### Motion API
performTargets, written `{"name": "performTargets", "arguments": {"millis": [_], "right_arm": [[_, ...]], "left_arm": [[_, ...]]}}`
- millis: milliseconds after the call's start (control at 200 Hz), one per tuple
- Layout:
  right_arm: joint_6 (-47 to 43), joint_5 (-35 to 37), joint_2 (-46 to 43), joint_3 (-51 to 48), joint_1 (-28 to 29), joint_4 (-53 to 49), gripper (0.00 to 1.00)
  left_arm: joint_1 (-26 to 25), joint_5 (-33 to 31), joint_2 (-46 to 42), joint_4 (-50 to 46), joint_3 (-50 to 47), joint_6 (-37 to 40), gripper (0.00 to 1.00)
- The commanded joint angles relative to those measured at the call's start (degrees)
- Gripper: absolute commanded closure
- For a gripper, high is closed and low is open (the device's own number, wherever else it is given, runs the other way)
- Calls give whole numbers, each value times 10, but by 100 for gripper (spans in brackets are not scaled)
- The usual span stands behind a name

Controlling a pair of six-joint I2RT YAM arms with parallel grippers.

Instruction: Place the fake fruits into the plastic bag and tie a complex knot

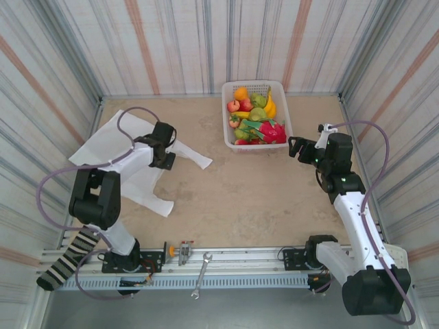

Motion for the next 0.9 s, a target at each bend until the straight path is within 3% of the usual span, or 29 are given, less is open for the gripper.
{"name": "performTargets", "arguments": {"millis": [0, 125, 230, 331, 501, 641, 892], "right_arm": [[28, -39, 1, -18, 8, 29, 1], [75, -75, 12, -48, 27, 97, 1], [113, -88, 29, -78, 59, 166, 1], [144, -85, 66, -104, 110, 240, 1], [217, -68, 142, -145, 204, 400, 1], [269, -42, 223, -164, 278, 554, 1], [287, 24, 349, -142, 380, 697, 1]], "left_arm": [[-2, 4, -43, -75, 50, -50, 100], [6, 33, -70, -137, 101, -89, 100], [32, 121, -93, -160, 131, -128, 100], [51, 205, -108, -171, 152, -164, 100], [57, 285, -118, -174, 180, -206, 100], [56, 320, -122, -164, 192, -225, 100], [56, 368, -122, -131, 187, -250, 100]]}}
